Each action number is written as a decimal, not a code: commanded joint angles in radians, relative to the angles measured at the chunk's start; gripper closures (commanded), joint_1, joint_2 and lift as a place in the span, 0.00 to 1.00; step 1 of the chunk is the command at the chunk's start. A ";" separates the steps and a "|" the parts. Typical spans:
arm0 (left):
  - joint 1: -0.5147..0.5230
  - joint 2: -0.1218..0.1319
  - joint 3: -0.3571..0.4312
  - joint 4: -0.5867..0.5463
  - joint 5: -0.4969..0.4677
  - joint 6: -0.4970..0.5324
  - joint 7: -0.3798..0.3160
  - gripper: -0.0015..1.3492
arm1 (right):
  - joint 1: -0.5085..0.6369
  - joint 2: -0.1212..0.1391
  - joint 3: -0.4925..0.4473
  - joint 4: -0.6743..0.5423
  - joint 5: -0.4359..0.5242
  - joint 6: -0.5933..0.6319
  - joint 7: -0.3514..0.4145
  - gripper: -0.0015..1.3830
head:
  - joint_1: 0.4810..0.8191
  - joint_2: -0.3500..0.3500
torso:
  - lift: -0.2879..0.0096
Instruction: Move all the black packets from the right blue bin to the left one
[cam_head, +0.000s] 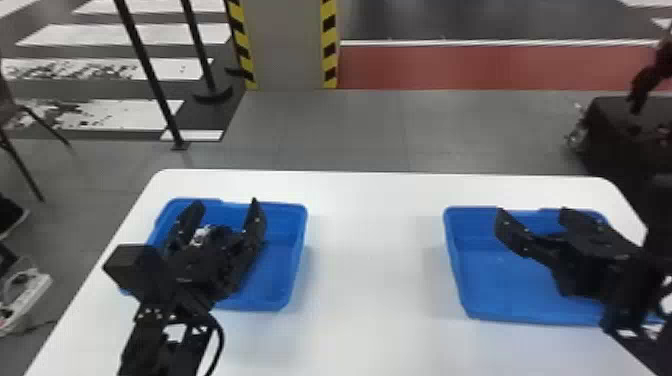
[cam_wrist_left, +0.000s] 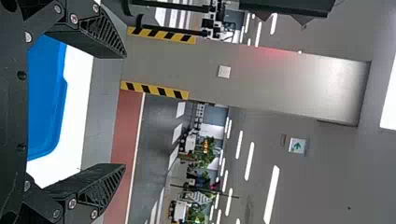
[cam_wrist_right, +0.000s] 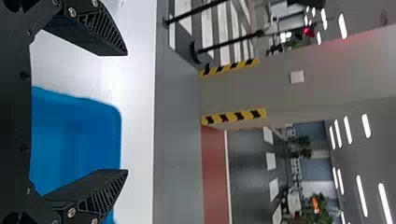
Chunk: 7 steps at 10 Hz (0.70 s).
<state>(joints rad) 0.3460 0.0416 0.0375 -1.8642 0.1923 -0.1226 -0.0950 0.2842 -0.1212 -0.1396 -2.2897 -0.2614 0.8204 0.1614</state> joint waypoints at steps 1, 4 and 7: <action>0.005 0.000 -0.005 -0.005 0.016 -0.017 0.000 0.16 | -0.027 0.005 -0.064 0.099 0.024 0.004 -0.003 0.10 | 0.63 0.52 | 0.60; -0.002 -0.005 -0.013 -0.007 0.035 -0.054 0.000 0.16 | -0.103 -0.020 -0.121 0.300 0.047 0.004 -0.017 0.10 | 0.63 0.40 | 0.60; -0.005 -0.008 -0.016 -0.007 0.032 -0.057 0.000 0.16 | -0.191 -0.057 -0.129 0.497 0.037 0.007 -0.010 0.10 | 0.63 0.30 | 0.60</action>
<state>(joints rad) 0.3411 0.0347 0.0215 -1.8715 0.2242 -0.1800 -0.0951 0.1142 -0.1731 -0.2695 -1.8305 -0.2258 0.8274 0.1514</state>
